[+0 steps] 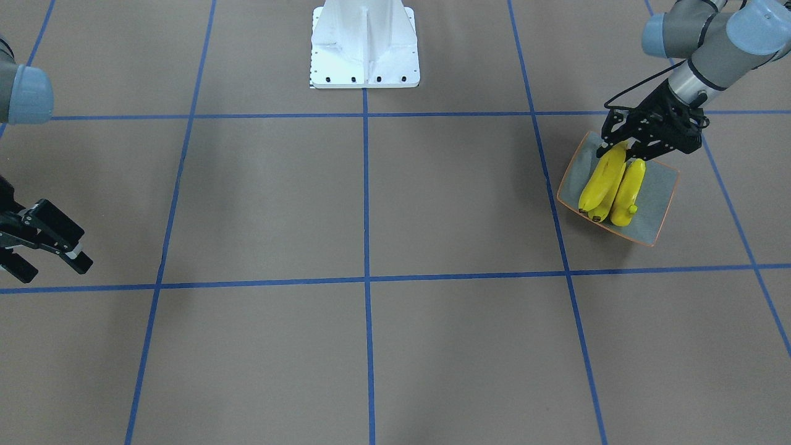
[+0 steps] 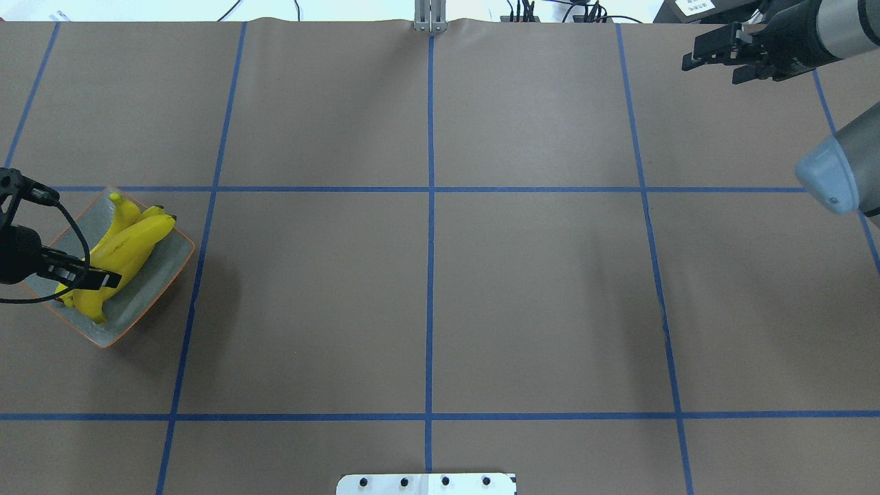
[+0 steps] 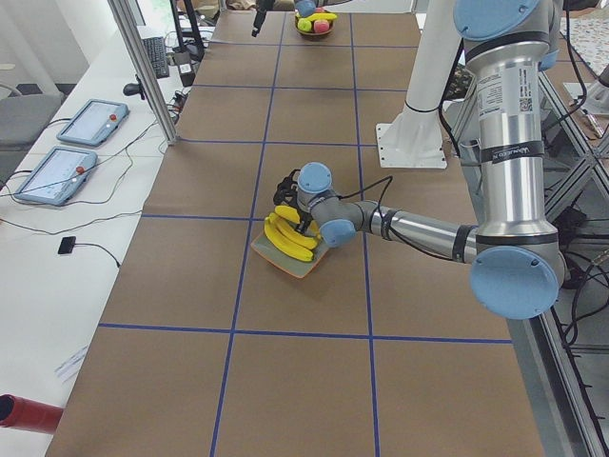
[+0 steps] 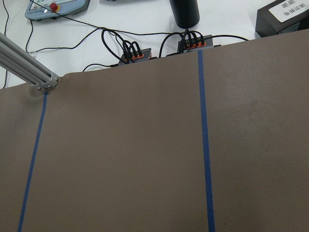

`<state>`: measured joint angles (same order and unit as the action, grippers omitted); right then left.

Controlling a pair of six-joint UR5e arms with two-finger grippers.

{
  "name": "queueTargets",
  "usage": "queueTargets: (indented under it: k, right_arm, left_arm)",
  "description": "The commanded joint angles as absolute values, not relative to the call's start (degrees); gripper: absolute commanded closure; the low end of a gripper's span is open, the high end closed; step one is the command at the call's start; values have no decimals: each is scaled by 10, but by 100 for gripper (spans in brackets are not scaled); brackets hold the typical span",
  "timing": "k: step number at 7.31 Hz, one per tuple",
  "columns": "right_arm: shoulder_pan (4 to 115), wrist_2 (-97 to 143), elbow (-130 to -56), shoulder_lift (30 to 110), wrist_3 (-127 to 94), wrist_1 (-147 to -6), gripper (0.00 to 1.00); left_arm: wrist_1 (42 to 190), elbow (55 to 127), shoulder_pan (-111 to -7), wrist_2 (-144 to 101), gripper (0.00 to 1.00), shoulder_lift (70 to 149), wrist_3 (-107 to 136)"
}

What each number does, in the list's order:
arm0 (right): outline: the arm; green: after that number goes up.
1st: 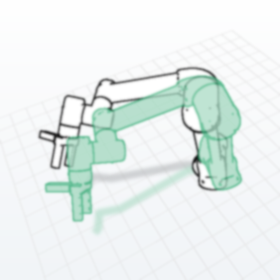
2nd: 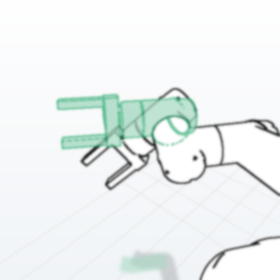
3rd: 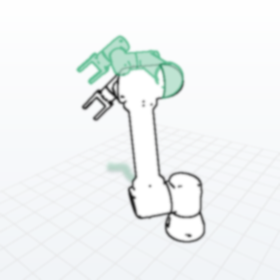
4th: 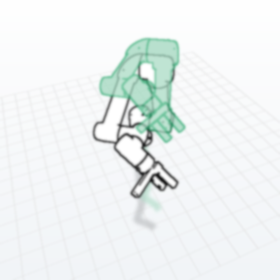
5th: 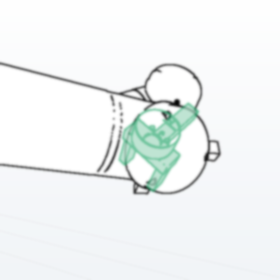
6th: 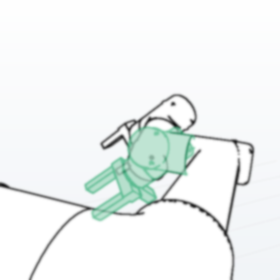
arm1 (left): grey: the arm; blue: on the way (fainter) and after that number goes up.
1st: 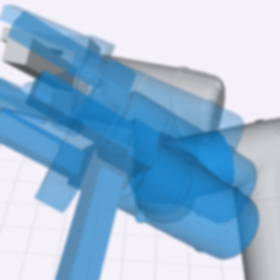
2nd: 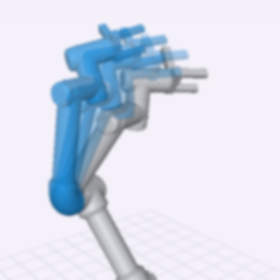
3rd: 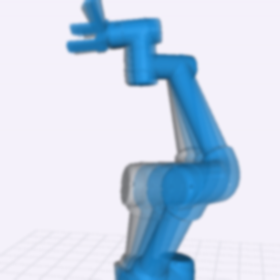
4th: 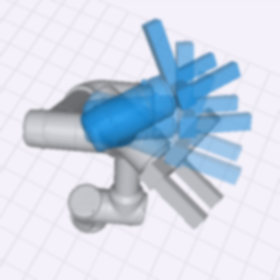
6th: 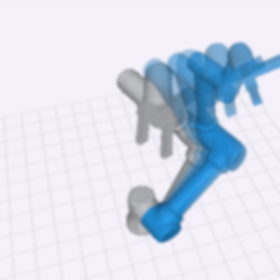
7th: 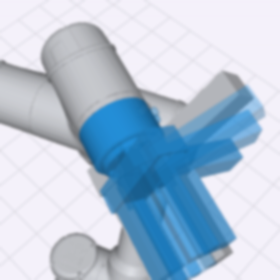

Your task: Transfer all bananas from basket to plate

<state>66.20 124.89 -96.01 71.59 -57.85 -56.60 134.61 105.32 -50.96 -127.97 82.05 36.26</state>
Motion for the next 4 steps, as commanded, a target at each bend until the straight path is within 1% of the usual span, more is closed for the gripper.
queueTargets:
  k: [1, 2, 4]
  right_arm:
    - [662, 1249, -955, 714, -578, -566, 0]
    - [662, 1248, -953, 712, -578, -566, 0]
    - [662, 1248, -953, 712, -578, -566, 0]
  left_arm:
    - [1332, 1049, -512, -1281, 35, 827, 345]
    - [1334, 1049, -512, -1280, 0, 831, 342]
    - [1335, 1051, -515, -1281, 0, 836, 338]
